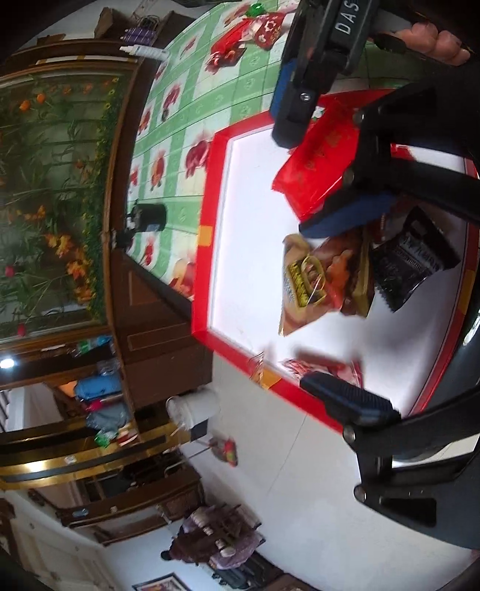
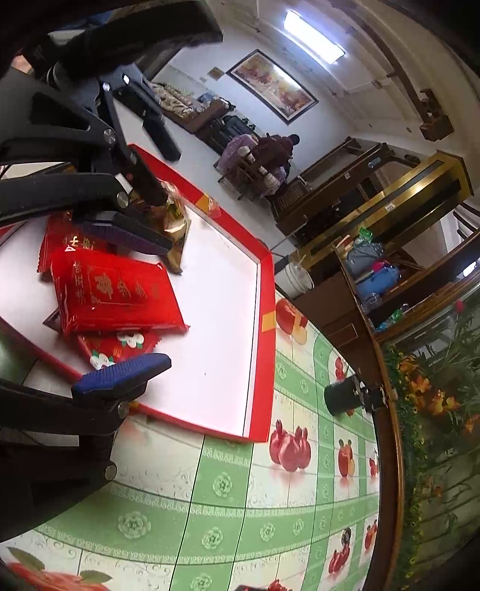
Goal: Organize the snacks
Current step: 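Carry both snacks to the red-rimmed tray and open both grippers, then move both grippers back from the tray toward the snack pile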
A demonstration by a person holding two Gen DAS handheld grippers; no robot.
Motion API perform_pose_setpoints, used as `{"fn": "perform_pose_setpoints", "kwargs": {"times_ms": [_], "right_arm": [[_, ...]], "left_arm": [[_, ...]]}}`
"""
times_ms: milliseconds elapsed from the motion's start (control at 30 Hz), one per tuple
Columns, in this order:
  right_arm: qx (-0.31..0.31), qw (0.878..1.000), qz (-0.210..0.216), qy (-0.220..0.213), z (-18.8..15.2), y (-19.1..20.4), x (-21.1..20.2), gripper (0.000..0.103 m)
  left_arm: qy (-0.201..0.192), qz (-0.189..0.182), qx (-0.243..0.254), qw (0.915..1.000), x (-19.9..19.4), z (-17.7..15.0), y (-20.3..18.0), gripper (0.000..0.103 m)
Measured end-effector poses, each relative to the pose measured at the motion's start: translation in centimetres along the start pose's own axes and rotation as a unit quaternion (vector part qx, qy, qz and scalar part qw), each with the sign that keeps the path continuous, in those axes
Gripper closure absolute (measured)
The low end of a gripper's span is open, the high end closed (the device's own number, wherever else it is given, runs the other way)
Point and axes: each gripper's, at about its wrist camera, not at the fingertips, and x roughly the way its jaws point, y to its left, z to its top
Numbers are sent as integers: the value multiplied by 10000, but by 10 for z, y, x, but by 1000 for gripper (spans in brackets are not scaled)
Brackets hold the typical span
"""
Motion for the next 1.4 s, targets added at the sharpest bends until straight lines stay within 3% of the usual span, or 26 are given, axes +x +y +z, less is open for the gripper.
{"fn": "perform_pose_setpoints", "kwargs": {"times_ms": [200,933,1400], "right_arm": [[8,9999,-111,-91,-1,-6,-11,38],[708,9962,-110,-504,7,-61,-65,37],[953,9921,-131,-803,8,-85,-95,37]], "left_arm": [[-64,143,169,9997,-5,4,-10,25],[-427,512,724,9951,-33,25,-57,21],[-548,517,994,9922,-41,33,-81,21]]}}
